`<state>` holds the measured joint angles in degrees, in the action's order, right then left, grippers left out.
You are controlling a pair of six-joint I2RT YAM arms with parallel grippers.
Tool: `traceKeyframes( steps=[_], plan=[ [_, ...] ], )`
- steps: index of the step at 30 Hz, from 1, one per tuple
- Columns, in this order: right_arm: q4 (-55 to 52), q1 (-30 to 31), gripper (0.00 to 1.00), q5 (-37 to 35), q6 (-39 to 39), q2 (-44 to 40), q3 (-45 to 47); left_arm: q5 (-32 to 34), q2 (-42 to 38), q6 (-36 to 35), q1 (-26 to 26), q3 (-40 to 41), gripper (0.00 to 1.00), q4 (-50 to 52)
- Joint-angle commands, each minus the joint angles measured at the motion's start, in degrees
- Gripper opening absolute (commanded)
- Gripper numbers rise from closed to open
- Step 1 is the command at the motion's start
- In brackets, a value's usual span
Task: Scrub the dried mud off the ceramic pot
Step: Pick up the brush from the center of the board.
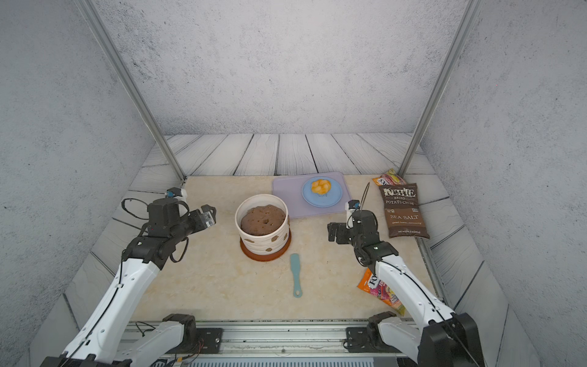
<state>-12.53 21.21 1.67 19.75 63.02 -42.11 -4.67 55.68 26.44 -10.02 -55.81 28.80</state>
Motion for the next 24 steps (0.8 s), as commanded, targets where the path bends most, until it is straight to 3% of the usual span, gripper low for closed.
traceKeyframes(
  steps=[1, 6, 10, 18, 24],
  plan=[
    [-10.2, 6.2, 0.99, -5.0, 6.0, 1.7, -3.2, -3.6, -1.9, 4.6, -5.6, -2.0, 0.98, 6.8],
    [-19.1, 17.1, 0.99, -13.8, 13.9, 7.1, -8.0, -6.4, -1.1, 6.3, -13.8, -2.0, 0.98, 9.2],
    [-21.3, 23.0, 0.99, -16.0, 20.0, 10.3, -9.3, -8.3, 0.5, 7.7, -18.1, -0.6, 0.98, 7.9],
    [-20.8, 34.1, 0.99, -17.7, 26.2, 18.8, -12.0, -12.8, 4.4, 6.4, -20.1, -0.3, 0.98, 6.2],
    [-19.1, 38.5, 0.9, -17.7, 29.2, 24.5, -11.9, -15.1, 5.9, 6.9, -20.7, 2.0, 0.98, 4.6]
  ],
)
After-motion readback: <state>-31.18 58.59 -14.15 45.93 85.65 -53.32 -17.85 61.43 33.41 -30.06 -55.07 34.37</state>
